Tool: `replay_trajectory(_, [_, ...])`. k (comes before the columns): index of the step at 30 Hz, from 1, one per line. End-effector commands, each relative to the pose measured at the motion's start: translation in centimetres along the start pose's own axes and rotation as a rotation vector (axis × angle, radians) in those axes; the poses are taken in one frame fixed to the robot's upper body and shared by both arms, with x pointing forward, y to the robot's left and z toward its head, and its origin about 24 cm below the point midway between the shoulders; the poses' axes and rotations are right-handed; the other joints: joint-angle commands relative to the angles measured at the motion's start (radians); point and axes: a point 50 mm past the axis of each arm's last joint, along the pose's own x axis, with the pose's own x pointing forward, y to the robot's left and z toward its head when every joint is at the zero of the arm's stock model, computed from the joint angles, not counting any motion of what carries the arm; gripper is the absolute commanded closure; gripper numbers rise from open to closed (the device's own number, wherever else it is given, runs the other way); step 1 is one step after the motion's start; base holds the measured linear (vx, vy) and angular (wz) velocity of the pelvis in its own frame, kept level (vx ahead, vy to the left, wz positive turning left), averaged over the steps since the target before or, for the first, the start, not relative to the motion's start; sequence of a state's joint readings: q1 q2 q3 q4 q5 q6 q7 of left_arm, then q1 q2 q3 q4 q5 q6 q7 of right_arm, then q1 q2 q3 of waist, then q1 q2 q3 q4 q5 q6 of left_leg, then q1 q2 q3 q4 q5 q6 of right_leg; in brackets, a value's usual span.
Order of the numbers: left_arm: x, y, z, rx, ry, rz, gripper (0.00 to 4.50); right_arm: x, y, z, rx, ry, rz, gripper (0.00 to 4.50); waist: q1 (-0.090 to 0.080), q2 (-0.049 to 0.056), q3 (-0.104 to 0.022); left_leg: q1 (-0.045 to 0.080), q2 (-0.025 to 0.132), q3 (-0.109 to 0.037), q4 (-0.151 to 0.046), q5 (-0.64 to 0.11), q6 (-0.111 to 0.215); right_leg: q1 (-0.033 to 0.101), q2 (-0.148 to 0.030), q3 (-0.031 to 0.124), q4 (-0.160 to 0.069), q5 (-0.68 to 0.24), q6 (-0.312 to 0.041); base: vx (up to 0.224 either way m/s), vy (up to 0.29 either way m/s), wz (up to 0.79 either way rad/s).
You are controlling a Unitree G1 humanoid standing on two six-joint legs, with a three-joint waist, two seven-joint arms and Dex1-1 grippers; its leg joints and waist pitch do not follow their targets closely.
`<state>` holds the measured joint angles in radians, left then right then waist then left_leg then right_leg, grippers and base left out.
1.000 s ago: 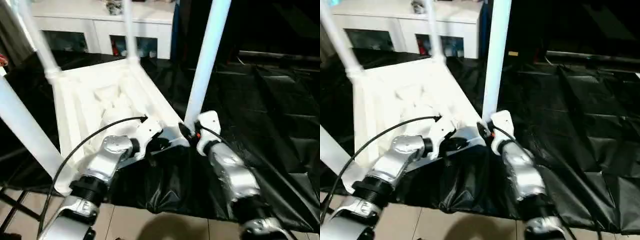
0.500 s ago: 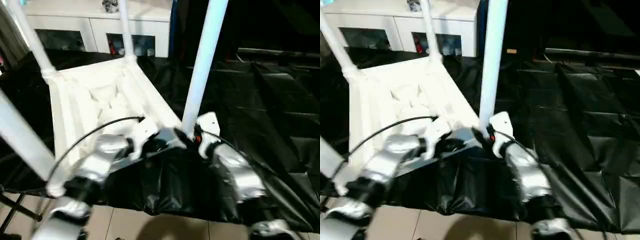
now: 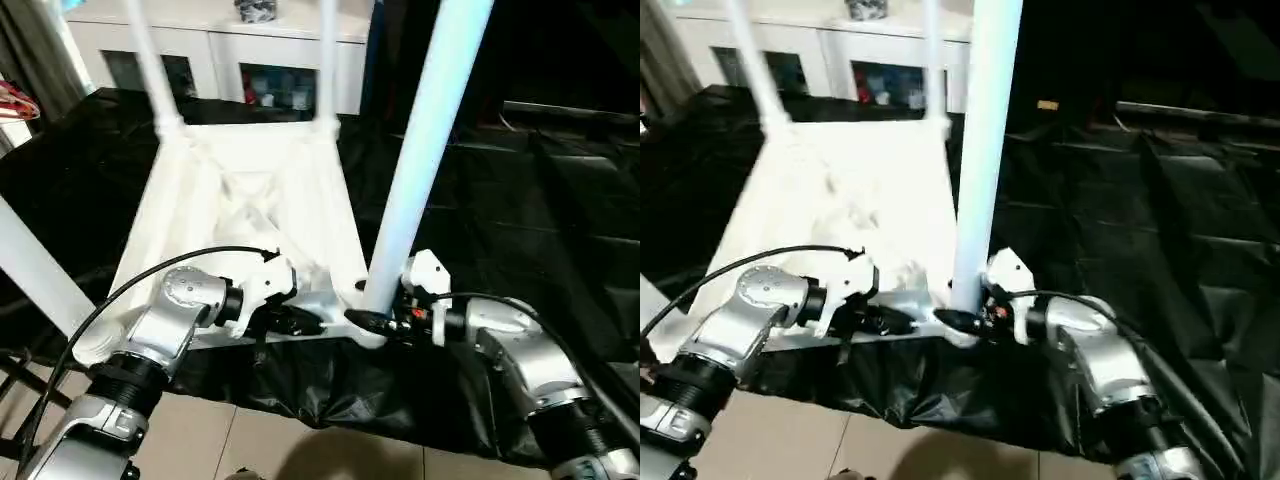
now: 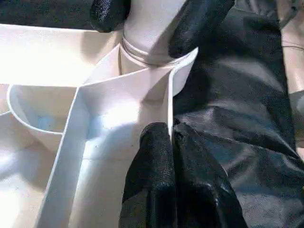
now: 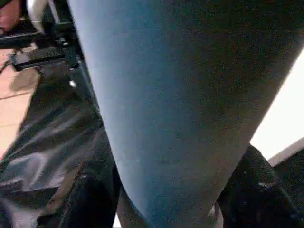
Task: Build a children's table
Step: Rotate leg to tighten
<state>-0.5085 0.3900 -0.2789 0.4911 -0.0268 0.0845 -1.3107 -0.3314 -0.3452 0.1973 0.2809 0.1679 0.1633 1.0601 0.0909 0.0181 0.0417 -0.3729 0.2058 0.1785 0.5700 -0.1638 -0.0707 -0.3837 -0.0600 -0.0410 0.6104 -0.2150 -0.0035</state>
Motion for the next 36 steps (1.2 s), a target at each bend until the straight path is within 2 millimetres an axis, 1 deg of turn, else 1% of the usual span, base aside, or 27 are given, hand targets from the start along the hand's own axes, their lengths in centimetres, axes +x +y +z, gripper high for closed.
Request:
replay_trajectory(1, [-0.2, 0.6, 1.4, 0.056, -0.031, 0.010, 4.50, 0.7, 1.1, -0.5, 0.009, 0.026, 0.098, 2.31, -0.002, -0.004, -0.056, 0.017, 0.027, -0.004, -0.057, -0.194, 0.036, 0.039, -0.069, 0.038, -0.065, -0.072, -0.223, 0.000, 0.000, 0.00])
replay_trajectory(3, [-0.3, 0.6, 1.4, 0.058, -0.029, 0.005, 4.50, 0.7, 1.1, -0.5, 0.000, 0.037, 0.115, 2.41, -0.003, -0.005, -0.056, 0.018, 0.027, -0.003, -0.057, -0.198, 0.034, 0.038, -0.069, 0.038, -0.066, -0.077, -0.223, 0.000, 0.000, 0.00])
replay_trajectory(4, [-0.3, 0.5, 1.3, 0.059, -0.027, 0.000, 4.50, 0.6, 1.2, -0.5, -0.007, 0.045, 0.125, 2.49, -0.003, -0.003, -0.057, 0.018, 0.027, -0.004, -0.057, -0.198, 0.033, 0.039, -0.068, 0.038, -0.066, -0.075, -0.223, 0.000, 0.000, 0.00])
replay_trajectory(7, [-0.4, 0.4, 1.2, 0.058, -0.025, -0.005, 4.50, 0.6, 1.2, -0.5, -0.010, 0.048, 0.133, 2.51, -0.003, -0.004, -0.058, 0.017, 0.027, -0.004, -0.056, -0.185, 0.036, 0.040, -0.067, 0.038, -0.063, -0.049, -0.227, 0.000, 0.000, 0.00])
replay_trajectory(8, [-0.4, 0.4, 1.0, 0.057, -0.022, -0.006, 4.50, 0.6, 1.2, -0.5, -0.012, 0.051, 0.133, 2.51, -0.004, 0.002, -0.059, 0.016, 0.026, -0.004, -0.055, -0.183, 0.037, 0.040, -0.066, 0.037, -0.063, -0.037, -0.230, 0.000, 0.000, 0.00])
replay_trajectory(9, [-0.4, 0.5, 0.8, 0.053, -0.013, 0.009, 4.50, 0.6, 1.3, -0.6, -0.011, 0.052, 0.125, 2.51, -0.005, 0.003, -0.059, 0.016, 0.026, -0.004, -0.054, -0.184, 0.036, 0.040, -0.066, 0.037, -0.062, -0.034, -0.232, 0.000, 0.000, 0.00])
replay_trajectory(13, [0.0, 1.2, 1.0, 0.039, -0.024, 0.098, 4.50, 0.8, 1.5, -0.9, 0.004, 0.042, 0.082, 2.52, -0.005, -0.001, -0.059, 0.019, 0.026, -0.003, -0.054, -0.198, 0.032, 0.041, -0.066, 0.037, -0.065, -0.047, -0.233, 0.000, 0.000, 0.00])
replay_trajectory(14, [0.1, 1.3, 1.1, 0.035, -0.029, 0.112, 4.50, 0.9, 1.5, -1.0, 0.008, 0.040, 0.068, 2.52, -0.005, 0.000, -0.057, 0.019, 0.027, -0.003, -0.055, -0.202, 0.031, 0.039, -0.066, 0.038, -0.066, -0.054, -0.232, 0.000, 0.000, 0.00])
replay_trajectory(16, [0.3, 1.4, 1.2, 0.030, -0.038, 0.130, 4.50, 1.0, 1.5, -1.1, 0.014, 0.036, 0.047, 2.52, -0.004, 0.000, -0.051, 0.023, 0.026, -0.004, -0.060, -0.252, 0.017, 0.036, -0.069, 0.038, -0.076, -0.146, -0.221, 0.000, 0.000, 0.00])
replay_trajectory(17, [1.2, 1.9, 1.7, 0.019, -0.062, 0.217, 4.50, 1.8, 0.9, -1.7, 0.057, 0.026, -0.105, 2.52, -0.006, -0.018, -0.049, 0.023, 0.028, -0.003, -0.064, -0.268, 0.012, 0.035, -0.070, 0.040, -0.081, -0.196, -0.208, 0.000, 0.000, 0.00])
replay_trajectory(18, [2.0, 2.1, 2.2, 0.008, -0.087, 0.274, 4.50, 2.6, 0.4, -2.1, 0.094, 0.017, -0.219, 2.52, -0.004, -0.010, -0.047, 0.025, 0.028, -0.005, -0.063, -0.278, 0.004, 0.030, -0.073, 0.041, -0.080, -0.223, -0.205, 0.000, 0.000, 0.00])
replay_trajectory(19, [2.0, 2.1, 2.2, 0.008, -0.087, 0.274, 4.50, 2.6, 0.4, -2.1, 0.094, 0.017, -0.219, 2.52, -0.010, -0.008, -0.043, 0.026, 0.026, -0.007, -0.067, -0.307, -0.016, 0.025, -0.075, 0.039, -0.087, -0.300, -0.193, 0.000, 0.000, 0.00])
replay_trajectory(20, [2.5, 2.2, 2.6, -0.001, -0.104, 0.310, 4.50, 3.1, 0.1, -2.3, 0.118, 0.014, -0.293, 2.52, -0.014, -0.011, -0.044, 0.026, 0.025, -0.012, -0.070, -0.321, -0.028, 0.030, -0.077, 0.038, -0.092, -0.362, -0.166, 0.000, 0.000, 0.00])
replay_trajectory(21, [3.2, 2.3, 2.9, -0.012, -0.114, 0.341, 4.50, 3.8, -0.2, -2.5, 0.151, 0.004, -0.371, 2.53, -0.016, -0.010, -0.044, 0.026, 0.025, -0.013, -0.071, -0.323, -0.030, 0.028, -0.077, 0.039, -0.093, -0.372, -0.158, 0.000, 0.000, 0.00])
replay_trajectory(22, [3.2, 2.3, 2.9, -0.013, -0.115, 0.344, 4.50, 3.9, -0.2, -2.5, 0.155, 0.002, -0.378, 2.53, -0.021, -0.013, -0.044, 0.024, 0.025, -0.013, -0.072, -0.325, -0.032, 0.026, -0.076, 0.040, -0.094, -0.374, -0.150, 0.000, 0.000, 0.00])
replay_trajectory(23, [3.8, 2.3, 3.1, -0.022, -0.120, 0.368, 4.50, 4.7, -0.4, -2.6, 0.196, -0.009, -0.447, 2.53, -0.026, -0.014, -0.046, 0.019, 0.024, -0.015, -0.073, -0.315, -0.034, 0.029, -0.077, 0.039, -0.093, -0.364, -0.146, 0.000, 0.000, 0.00])
replay_trajectory(24, [4.5, 2.3, 3.4, -0.036, -0.125, 0.386, 4.50, 5.4, -0.5, -2.5, 0.228, -0.014, -0.506, 2.53, -0.030, -0.012, -0.046, 0.020, 0.023, -0.014, -0.073, -0.319, -0.033, 0.025, -0.075, 0.040, -0.093, -0.355, -0.148, 0.000, 0.000, 0.00])
replay_trajectory(25, [4.5, 2.3, 3.4, -0.036, -0.125, 0.386, 4.50, 5.4, -0.5, -2.5, 0.228, -0.014, -0.506, 2.53, -0.039, -0.014, -0.045, 0.020, 0.021, -0.015, -0.073, -0.322, -0.033, 0.025, -0.072, 0.039, -0.093, -0.343, -0.152, 0.000, 0.000, 0.00])
replay_trajectory(26, [5.0, 2.2, 3.6, -0.045, -0.130, 0.403, 4.50, 6.0, -0.6, -2.4, 0.247, -0.016, -0.549, 2.53, -0.040, -0.013, -0.047, 0.022, 0.021, -0.012, -0.070, -0.319, -0.028, 0.023, -0.072, 0.041, -0.094, -0.333, -0.152, 0.000, 0.000, 0.00])
replay_trajectory(27, [5.0, 2.2, 3.6, -0.045, -0.130, 0.403, 4.50, 6.0, -0.6, -2.4, 0.247, -0.016, -0.549, 2.53, -0.041, -0.013, -0.047, 0.022, 0.021, -0.012, -0.069, -0.315, -0.024, 0.023, -0.072, 0.041, -0.095, -0.324, -0.154, 0.000, 0.000, 0.00])
replay_trajectory(28, [6.3, 1.8, 4.1, -0.049, -0.141, 0.399, 4.50, 7.6, -0.3, -1.5, 0.243, -0.030, -0.584, 2.53, -0.041, -0.013, -0.048, 0.019, 0.020, -0.010, -0.067, -0.296, -0.017, 0.026, -0.071, 0.043, -0.093, -0.297, -0.155, 0.000, 0.000, 0.00])
replay_trajectory(29, [6.4, 1.7, 4.2, -0.048, -0.142, 0.398, 4.50, 7.7, -0.3, -1.4, 0.241, -0.032, -0.585, 2.53, -0.045, -0.012, -0.049, 0.015, 0.019, -0.012, -0.069, -0.280, -0.020, 0.028, -0.069, 0.041, -0.088, -0.276, -0.158, 0.000, 0.000, 0.00])
replay_trajectory(31, [6.8, 1.5, 4.3, -0.043, -0.143, 0.388, 4.50, 8.5, 0.0, -0.7, 0.224, -0.051, -0.571, 2.53, -0.045, -0.012, -0.051, 0.016, 0.020, -0.010, -0.066, -0.269, -0.012, 0.029, -0.070, 0.042, -0.086, -0.233, -0.164, 0.000, 0.000, 0.00])
replay_trajectory(32, [7.0, 1.4, 4.4, -0.039, -0.143, 0.385, 4.50, 8.7, 0.2, -0.5, 0.219, -0.069, -0.557, 2.18, -0.046, -0.014, -0.051, 0.014, 0.019, -0.009, -0.066, -0.260, -0.005, 0.031, -0.069, 0.042, -0.085, -0.215, -0.166, 0.000, 0.000, 0.00])
replay_trajectory(33, [6.9, 1.4, 4.4, -0.033, -0.140, 0.373, 4.50, 8.7, 0.2, -0.2, 0.231, -0.096, -0.529, 1.83, -0.045, -0.013, -0.052, 0.016, 0.020, -0.009, -0.065, -0.253, 0.001, 0.031, -0.068, 0.042, -0.084, -0.195, -0.169, 0.000, 0.000, 0.00])
replay_trajectory(35, [6.7, 1.3, 4.4, -0.020, -0.138, 0.359, 4.50, 8.5, 0.2, -0.1, 0.252, -0.122, -0.498, 1.83, -0.045, -0.011, -0.051, 0.016, 0.019, -0.008, -0.065, -0.262, 0.009, 0.032, -0.067, 0.042, -0.085, -0.191, -0.175, 0.000, 0.000, 0.00])
replay_trajectory(36, [6.4, 1.3, 4.3, -0.018, -0.137, 0.349, 4.50, 8.1, 0.1, -0.1, 0.254, -0.128, -0.483, 1.71, -0.045, -0.010, -0.050, 0.015, 0.020, -0.008, -0.066, -0.266, 0.009, 0.032, -0.068, 0.042, -0.085, -0.196, -0.175, 0.000, 0.000, 0.00])
